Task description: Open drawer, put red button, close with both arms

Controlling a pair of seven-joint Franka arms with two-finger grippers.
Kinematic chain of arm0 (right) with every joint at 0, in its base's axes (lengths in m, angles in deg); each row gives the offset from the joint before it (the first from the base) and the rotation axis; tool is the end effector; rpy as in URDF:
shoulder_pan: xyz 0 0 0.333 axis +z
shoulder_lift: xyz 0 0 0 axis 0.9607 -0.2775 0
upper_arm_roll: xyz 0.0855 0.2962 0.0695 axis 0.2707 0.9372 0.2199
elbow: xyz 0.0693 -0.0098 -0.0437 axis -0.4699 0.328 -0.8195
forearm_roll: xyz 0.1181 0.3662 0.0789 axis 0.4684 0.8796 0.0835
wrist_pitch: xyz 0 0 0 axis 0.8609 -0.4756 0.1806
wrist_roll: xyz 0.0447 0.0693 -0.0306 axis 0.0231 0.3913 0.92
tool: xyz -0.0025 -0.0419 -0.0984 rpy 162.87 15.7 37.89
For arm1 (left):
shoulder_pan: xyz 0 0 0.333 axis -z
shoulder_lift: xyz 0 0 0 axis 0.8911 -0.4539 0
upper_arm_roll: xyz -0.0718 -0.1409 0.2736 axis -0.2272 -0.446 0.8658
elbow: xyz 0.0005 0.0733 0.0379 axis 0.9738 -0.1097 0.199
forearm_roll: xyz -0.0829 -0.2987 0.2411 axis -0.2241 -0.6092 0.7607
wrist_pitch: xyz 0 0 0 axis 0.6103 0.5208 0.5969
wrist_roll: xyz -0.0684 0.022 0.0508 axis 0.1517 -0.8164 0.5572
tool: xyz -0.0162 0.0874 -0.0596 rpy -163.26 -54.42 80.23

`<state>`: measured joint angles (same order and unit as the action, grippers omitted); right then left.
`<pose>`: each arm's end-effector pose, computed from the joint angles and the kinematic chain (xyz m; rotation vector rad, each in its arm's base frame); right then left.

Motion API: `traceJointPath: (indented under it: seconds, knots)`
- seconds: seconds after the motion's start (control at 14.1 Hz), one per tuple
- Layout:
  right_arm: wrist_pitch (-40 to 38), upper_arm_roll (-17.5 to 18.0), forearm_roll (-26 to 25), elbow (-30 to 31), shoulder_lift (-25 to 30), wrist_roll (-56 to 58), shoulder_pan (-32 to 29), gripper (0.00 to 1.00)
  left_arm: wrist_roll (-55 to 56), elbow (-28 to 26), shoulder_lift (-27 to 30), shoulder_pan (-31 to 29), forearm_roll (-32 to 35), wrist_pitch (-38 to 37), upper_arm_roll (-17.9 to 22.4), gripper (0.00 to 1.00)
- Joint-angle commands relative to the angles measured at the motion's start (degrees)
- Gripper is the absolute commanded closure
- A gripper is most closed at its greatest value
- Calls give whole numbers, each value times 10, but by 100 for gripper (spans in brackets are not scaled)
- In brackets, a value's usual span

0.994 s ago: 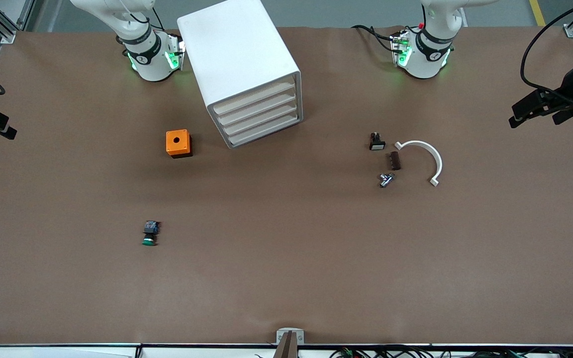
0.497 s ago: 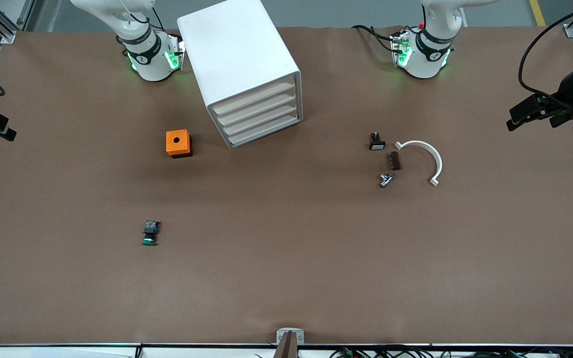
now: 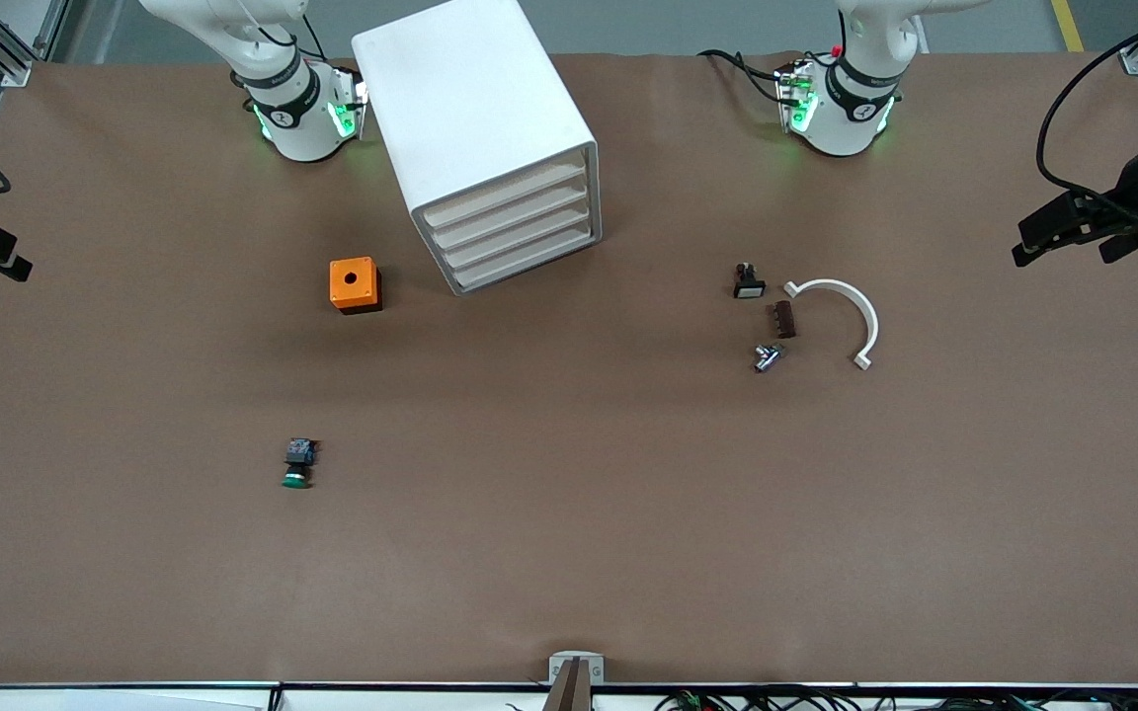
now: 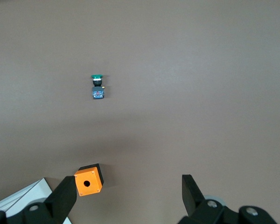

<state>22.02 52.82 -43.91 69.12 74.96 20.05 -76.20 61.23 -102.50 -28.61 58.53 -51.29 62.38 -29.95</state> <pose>0.5579 -0.0620 0.6512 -3.1251 0.1481 -0.0232 0.5459 -0.0246 0.6267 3.1043 0.0430 -0.0053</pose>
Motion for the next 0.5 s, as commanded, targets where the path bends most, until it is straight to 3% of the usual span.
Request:
traceJointPath:
  seconds: [0.0, 0.43]
  knots:
    - [4, 5, -11, 10, 10, 9, -7, 0, -12, 12, -11, 1, 22, -2, -2, 0]
    - [6, 5, -4, 15, 9, 8, -8, 0, -9, 13, -12, 0, 24, -2, -3, 0]
